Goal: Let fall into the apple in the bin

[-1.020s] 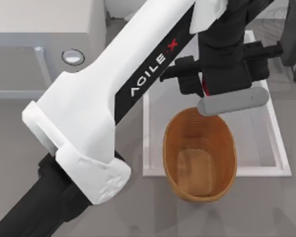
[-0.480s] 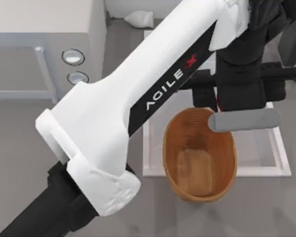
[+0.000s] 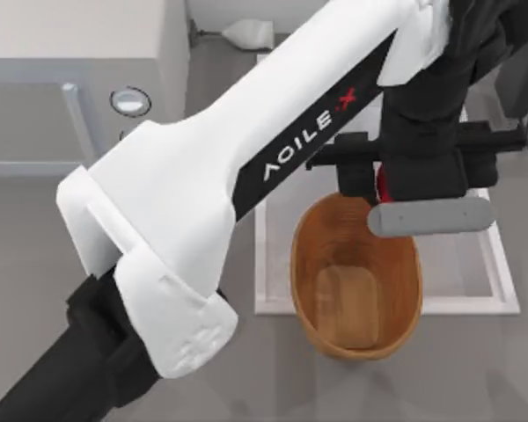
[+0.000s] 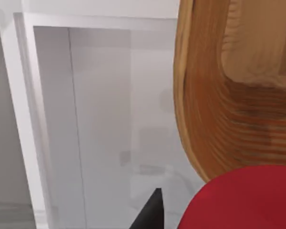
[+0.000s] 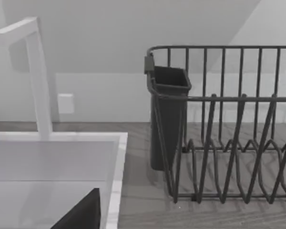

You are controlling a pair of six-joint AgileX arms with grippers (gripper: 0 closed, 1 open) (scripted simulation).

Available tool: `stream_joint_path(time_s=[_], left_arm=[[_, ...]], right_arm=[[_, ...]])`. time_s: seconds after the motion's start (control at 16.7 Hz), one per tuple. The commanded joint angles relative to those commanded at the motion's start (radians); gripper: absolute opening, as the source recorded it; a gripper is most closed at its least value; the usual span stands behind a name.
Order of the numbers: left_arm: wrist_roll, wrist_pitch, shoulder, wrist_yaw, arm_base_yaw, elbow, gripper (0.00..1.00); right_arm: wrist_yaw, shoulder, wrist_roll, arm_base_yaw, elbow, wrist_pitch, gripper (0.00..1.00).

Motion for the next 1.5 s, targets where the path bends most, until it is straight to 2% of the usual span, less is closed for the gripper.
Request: stream_joint_path(time_s=[1.08, 1.5], left_arm=[[0.015, 0.285, -0.266, -0.002, -0.002, -0.723, 0.00], [0.020, 0.311, -0.289, -0.004, -0.006, -0.791, 0.00]], right_arm=[[0.000, 0.000, 0.000, 0.000, 0.000, 0.000, 1.00], [0.000, 0.000, 0.000, 0.000, 0.000, 0.000, 1.00]])
